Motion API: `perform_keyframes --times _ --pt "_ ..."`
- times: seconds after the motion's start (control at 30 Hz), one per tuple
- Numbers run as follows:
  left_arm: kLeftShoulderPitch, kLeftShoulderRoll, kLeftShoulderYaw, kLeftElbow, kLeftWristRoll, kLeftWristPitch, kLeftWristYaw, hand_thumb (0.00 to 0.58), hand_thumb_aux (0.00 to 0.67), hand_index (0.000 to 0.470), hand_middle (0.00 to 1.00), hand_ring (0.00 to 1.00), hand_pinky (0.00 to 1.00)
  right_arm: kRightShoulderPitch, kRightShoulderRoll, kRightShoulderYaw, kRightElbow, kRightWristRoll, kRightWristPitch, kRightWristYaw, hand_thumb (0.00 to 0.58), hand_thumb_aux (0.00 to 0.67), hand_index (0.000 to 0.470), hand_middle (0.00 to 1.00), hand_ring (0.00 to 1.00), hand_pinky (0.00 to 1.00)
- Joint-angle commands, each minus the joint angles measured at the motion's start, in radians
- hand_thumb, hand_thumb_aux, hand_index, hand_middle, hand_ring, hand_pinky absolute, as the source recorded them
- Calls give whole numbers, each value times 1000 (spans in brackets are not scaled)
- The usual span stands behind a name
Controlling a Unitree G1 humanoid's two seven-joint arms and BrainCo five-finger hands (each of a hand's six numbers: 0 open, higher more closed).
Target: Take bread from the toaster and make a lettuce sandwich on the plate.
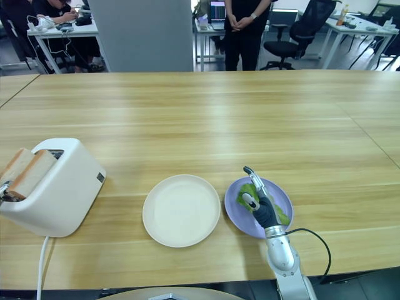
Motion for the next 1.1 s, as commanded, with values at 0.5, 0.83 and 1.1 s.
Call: perform_keyframes --times 0.5,0.83,1.1 --pt "5 -7 -22 -74 -14 15 -14 580 670 460 282 282 282 -4 11 0 5 14 3 10 0 0 0 0 0 0" --pt "-120 -26 93 -189 -45 38 61 580 670 460 204 204 204 -9 19 6 11 8 6 7 0 0 0 0 0 0" --pt "-168 -66 119 -204 -98 23 84 580 670 460 204 204 204 -21 22 12 24 4 5 11 0 0 0 0 0 0"
